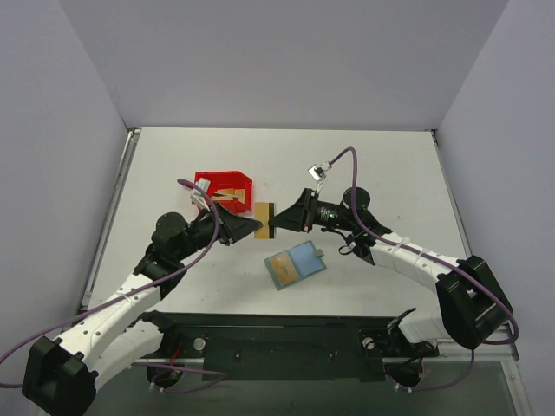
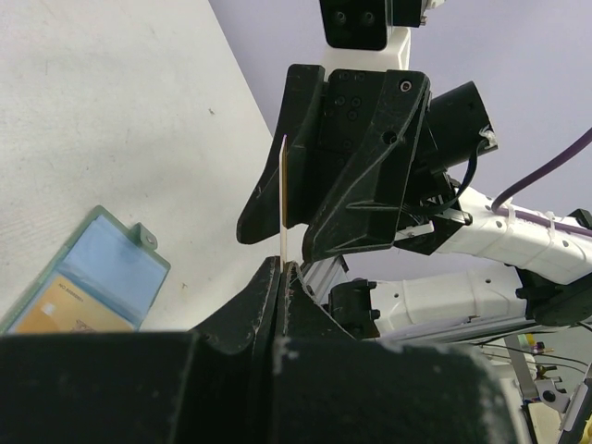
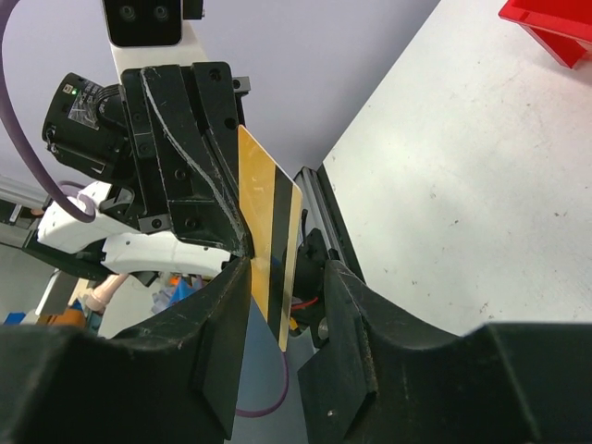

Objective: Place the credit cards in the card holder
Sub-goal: Insert the credit card into the card holder.

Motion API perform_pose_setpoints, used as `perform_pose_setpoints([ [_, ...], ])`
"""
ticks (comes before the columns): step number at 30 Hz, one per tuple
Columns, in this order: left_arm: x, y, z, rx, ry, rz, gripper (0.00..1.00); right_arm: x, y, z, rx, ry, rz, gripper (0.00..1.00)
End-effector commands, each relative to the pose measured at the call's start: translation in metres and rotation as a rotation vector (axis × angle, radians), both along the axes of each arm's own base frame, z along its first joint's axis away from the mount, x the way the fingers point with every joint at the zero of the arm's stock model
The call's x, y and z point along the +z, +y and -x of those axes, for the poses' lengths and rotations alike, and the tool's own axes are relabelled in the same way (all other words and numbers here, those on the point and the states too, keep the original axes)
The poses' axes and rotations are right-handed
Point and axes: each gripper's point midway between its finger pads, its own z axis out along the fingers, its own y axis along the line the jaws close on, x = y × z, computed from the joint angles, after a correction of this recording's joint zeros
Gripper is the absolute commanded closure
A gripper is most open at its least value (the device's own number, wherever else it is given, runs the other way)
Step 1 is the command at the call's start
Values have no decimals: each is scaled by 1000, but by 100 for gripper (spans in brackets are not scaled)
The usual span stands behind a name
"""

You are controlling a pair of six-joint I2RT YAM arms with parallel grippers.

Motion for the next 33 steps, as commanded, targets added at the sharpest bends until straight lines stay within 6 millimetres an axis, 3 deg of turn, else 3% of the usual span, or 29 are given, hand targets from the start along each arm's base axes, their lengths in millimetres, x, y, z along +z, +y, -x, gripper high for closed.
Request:
perform_pose_setpoints([
  [1,13,-2,2,-13,-56,21,100,27,-3,-3,-13,-101,-63,67],
  [10,9,-4,-1,-11,-44,16,100,29,-2,-2,-5,-96,-71,69],
  [19,7,-1,-3,15,-36,18,100,28,-2,-1,3,-92,-71,81],
  [22,4,-1,-5,18,-25,16,89,29,-2,1,9,-103,-79,87],
  [25,3,-1,-6,24,-23,16,84,28,-2,1,11,-104,-78,100],
  [29,1,-1,-8,30,-17,12,73,26,-2,1,12,-101,-69,100],
  [33,-3,1,-11,47,-10,1,55,13,-11,-9,-31,-89,11,100],
])
